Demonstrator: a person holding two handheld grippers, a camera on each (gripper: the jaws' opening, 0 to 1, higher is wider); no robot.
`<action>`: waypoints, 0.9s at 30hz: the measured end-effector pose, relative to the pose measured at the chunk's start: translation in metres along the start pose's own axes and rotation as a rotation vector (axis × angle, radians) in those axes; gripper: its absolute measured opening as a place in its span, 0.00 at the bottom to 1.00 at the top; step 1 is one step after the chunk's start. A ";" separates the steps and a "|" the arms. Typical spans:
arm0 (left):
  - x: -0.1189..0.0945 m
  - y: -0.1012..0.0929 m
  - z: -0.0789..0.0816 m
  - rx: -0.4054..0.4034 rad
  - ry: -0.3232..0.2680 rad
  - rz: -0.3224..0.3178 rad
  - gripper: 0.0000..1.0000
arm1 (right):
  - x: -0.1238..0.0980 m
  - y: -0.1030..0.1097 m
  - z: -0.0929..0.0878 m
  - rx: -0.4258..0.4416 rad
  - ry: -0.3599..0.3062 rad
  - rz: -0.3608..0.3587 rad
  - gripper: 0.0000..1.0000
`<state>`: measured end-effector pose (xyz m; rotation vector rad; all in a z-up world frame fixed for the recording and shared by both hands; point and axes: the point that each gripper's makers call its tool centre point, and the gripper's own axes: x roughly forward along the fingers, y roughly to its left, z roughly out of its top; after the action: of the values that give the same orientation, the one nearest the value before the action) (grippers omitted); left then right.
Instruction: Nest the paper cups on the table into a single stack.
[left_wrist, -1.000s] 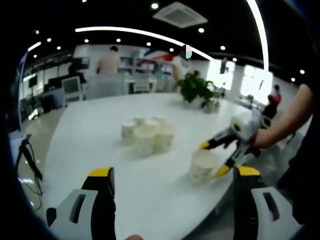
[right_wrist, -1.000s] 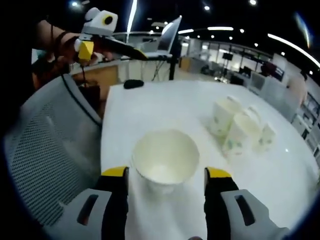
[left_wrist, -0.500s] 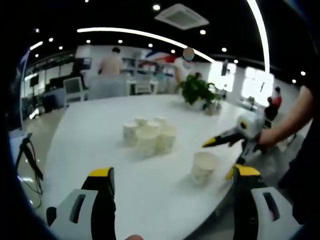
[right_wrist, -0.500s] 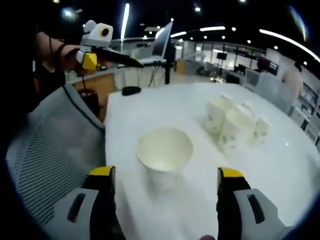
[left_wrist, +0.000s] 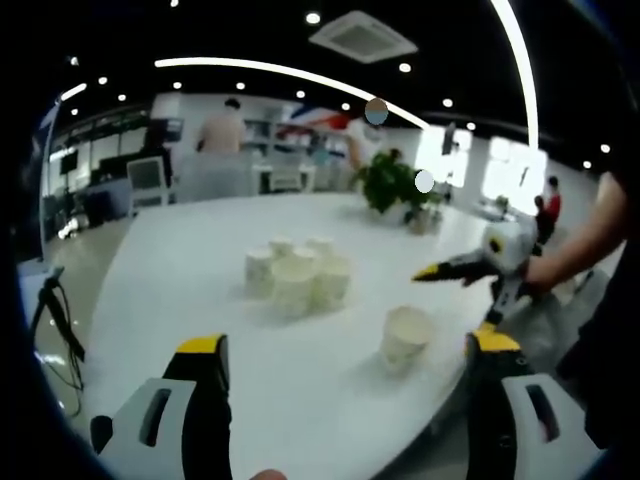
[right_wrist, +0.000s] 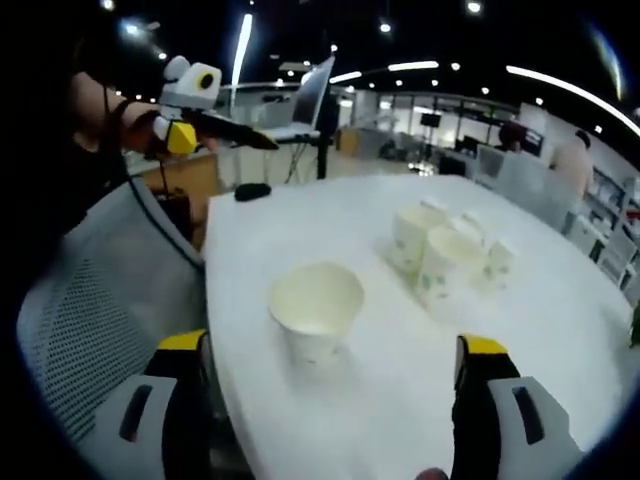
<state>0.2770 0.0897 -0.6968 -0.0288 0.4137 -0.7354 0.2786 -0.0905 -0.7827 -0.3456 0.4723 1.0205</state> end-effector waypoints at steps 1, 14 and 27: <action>0.000 0.000 0.000 0.001 0.002 0.001 0.97 | -0.001 -0.001 0.001 0.001 -0.001 -0.002 1.00; -0.001 -0.003 -0.005 -0.009 0.000 0.008 0.97 | -0.026 -0.037 0.047 0.041 -0.112 -0.102 0.98; -0.001 -0.001 -0.001 -0.008 -0.008 0.017 0.97 | -0.003 -0.092 0.072 0.039 -0.118 -0.163 0.95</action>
<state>0.2752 0.0902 -0.6976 -0.0359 0.4093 -0.7171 0.3729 -0.1021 -0.7147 -0.2823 0.3515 0.8665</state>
